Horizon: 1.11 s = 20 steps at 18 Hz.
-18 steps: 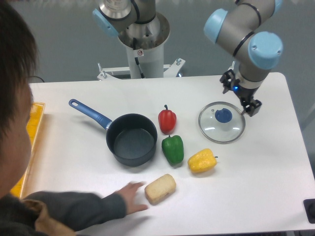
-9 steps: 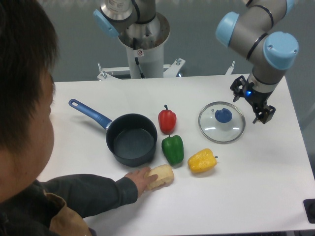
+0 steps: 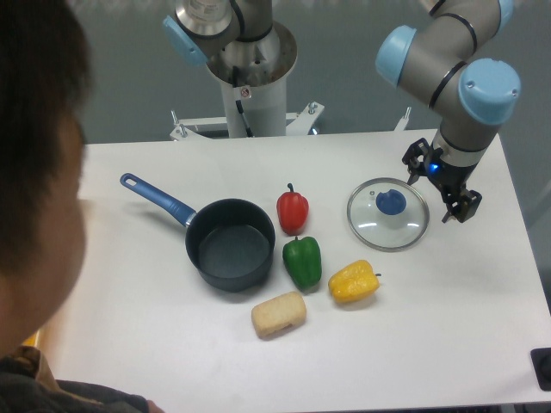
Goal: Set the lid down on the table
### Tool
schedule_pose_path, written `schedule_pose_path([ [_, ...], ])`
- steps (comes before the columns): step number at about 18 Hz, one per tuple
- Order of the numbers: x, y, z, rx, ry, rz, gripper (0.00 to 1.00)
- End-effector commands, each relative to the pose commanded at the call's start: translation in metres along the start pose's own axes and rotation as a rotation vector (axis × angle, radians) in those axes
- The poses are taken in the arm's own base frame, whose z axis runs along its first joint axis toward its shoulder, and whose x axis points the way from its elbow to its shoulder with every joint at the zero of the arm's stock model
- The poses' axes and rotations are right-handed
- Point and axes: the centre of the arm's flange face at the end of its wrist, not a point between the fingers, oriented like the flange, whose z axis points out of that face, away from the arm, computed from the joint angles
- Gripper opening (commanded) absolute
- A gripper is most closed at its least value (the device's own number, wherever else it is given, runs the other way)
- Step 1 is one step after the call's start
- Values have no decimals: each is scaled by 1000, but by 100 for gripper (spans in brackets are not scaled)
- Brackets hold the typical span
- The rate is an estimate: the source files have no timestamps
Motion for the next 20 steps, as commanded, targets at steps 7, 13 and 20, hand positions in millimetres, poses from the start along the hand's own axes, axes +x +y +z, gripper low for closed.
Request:
schedule_pose_path([
  [7,-1,0,-5,-4,-10,49,100],
  [13,-1,6,-6,-3,-11,51,100],
  [20,-1,6,-6,-1,-11,51,100],
])
